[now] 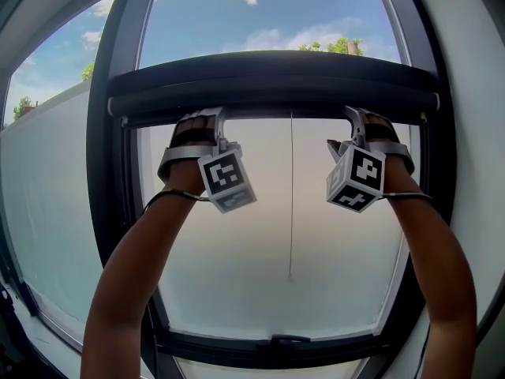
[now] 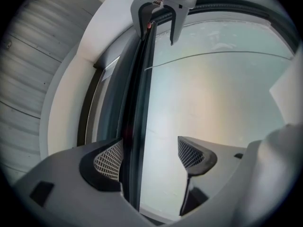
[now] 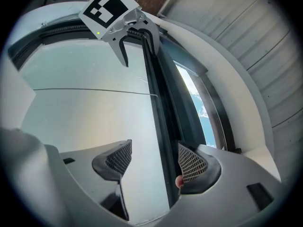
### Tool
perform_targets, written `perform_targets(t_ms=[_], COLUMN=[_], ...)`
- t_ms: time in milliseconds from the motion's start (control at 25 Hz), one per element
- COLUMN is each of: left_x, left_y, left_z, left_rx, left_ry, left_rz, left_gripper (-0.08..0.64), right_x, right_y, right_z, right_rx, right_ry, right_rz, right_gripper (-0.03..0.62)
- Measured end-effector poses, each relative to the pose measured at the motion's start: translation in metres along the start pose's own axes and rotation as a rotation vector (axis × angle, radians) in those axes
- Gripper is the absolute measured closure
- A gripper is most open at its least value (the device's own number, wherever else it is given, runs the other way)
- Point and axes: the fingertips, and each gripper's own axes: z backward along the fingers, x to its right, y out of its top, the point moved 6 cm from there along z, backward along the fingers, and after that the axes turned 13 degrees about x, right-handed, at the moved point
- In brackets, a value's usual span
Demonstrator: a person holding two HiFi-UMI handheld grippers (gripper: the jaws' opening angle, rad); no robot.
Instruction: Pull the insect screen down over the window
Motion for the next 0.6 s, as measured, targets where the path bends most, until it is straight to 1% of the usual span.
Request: perform_targets(t_ms=[160, 360, 480, 600], left_x=[-0.005, 0.002, 0.003, 0.004], left_y=[-0.004, -0.009, -0.011, -0.010], left_z=[-0.007, -0.016, -0.018, -0.019], left_rx=[-0.008, -0.033, -0.043, -0.052], left_ry=[-0.023, -0.040, -0.035, -0.032], left_rz=[0.031, 0.005, -0.005, -0.033], left_gripper=[0.216, 0.216, 0.216, 0.216], right_x=[0.002, -0.002, -0.004, -0.005], right_y=[-0.009, -0.024, -0.027, -0.029], right_z=[-0.009, -0.018, -0.022, -0.023], right_rx=[-0.030, -0.070, -0.085, -0.101], right_ry=[0.020, 0.027, 0.029, 0.027], right_rz=[0.017, 0.059, 0.083, 0.115], right_gripper=[0.309, 0.309, 0.309, 0.309])
